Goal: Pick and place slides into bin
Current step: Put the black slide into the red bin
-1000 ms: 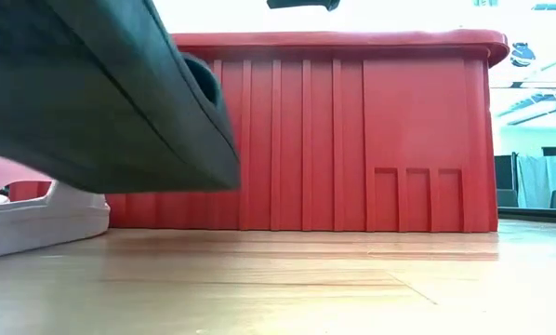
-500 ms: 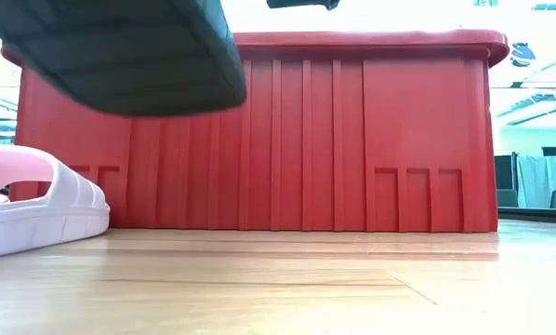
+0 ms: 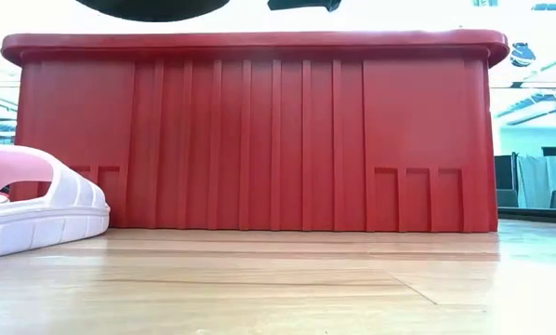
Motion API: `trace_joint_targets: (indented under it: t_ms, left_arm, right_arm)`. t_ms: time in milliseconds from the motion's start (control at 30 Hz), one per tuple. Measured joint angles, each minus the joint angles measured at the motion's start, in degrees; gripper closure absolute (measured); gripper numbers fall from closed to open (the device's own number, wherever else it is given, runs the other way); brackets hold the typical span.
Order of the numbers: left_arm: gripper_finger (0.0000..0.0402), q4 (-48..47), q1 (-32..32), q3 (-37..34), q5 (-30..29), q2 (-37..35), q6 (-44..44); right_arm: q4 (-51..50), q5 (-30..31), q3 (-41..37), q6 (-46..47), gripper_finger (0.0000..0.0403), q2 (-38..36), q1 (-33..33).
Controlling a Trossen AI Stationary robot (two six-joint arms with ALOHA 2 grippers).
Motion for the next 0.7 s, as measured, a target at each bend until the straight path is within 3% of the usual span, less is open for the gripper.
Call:
trace_joint_targets:
  t_ms: [433,700]
  left_arm:
    - [0.0399,-0.98,0.03,0.0,-5.89,-12.34,14.42]
    - [0.0399,-4.21,5.79,0.0,-5.71,-22.52,19.72]
  right_arm:
    - [-1.28,0.67,0.0,2.15,0.0264,0.0,0.0]
    - [-1.16,12.39,0.0,-0.12,0.0264,0.0,-0.08]
